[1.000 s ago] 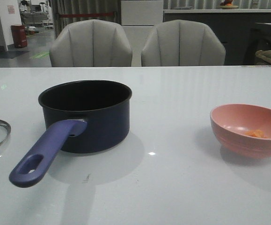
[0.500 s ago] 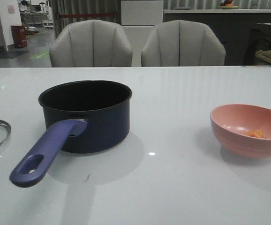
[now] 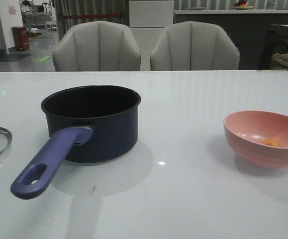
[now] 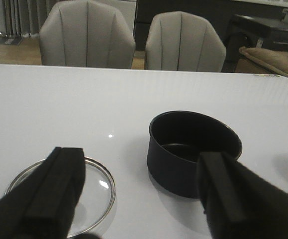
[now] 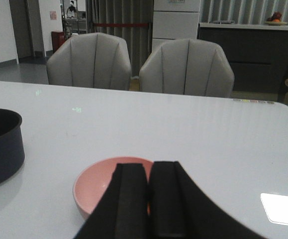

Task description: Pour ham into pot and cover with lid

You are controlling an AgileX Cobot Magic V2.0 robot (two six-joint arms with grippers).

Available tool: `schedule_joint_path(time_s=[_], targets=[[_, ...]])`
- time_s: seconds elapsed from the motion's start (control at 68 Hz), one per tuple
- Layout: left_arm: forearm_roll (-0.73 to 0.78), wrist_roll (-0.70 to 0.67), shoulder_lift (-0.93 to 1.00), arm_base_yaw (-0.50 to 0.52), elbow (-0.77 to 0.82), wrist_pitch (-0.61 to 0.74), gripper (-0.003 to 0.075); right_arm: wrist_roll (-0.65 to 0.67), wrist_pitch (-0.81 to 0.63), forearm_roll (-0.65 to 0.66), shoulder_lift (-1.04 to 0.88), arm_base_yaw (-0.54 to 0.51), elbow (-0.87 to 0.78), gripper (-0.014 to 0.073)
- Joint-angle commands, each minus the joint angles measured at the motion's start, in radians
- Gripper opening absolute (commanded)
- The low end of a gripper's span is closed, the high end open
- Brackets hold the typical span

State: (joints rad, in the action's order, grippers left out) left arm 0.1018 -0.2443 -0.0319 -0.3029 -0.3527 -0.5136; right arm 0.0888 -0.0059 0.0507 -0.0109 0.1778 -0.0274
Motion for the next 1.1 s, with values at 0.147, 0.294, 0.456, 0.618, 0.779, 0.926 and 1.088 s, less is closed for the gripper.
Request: schedule_joint_path(time_s=[0.147, 0.294, 0.456, 0.618, 0.779, 0.926, 1.088], targets=[[0.004, -0.003, -0.007, -0.008, -0.022, 0.088, 0.0507, -0.004, 0.117, 0.008, 0.103, -0.002, 0.230, 0.0162], [0.004, -0.003, -0.007, -0.008, -0.022, 0.088, 0.0507, -0.004, 0.227, -0.009, 0.251, -0.002, 0.342, 0.0162], [0.004, -0.003, -0.007, -0.008, -0.022, 0.091, 0.0507, -0.004, 0.224, -0.010, 0.314, -0.002, 0.341, 0.0162], [0.004, -0.003, -0.007, -0.008, -0.022, 0.094, 0.0507, -0.004, 0.210, -0.064, 0.417, -0.002, 0.379, 0.0244], [0.004, -0.003, -0.007, -0.008, -0.022, 0.096, 0.0507, -0.004, 0.223, -0.071, 0.591, -0.002, 0.465, 0.0466], [0.004, -0.003, -0.007, -0.008, -0.022, 0.092, 0.0507, -0.004, 0.258, -0.071, 0.770, -0.002, 0.565, 0.0475], [0.004, -0.003, -0.007, -0.008, -0.022, 0.084, 0.0507, -0.004, 0.319, -0.071, 0.975, -0.037, 0.701, 0.0475]])
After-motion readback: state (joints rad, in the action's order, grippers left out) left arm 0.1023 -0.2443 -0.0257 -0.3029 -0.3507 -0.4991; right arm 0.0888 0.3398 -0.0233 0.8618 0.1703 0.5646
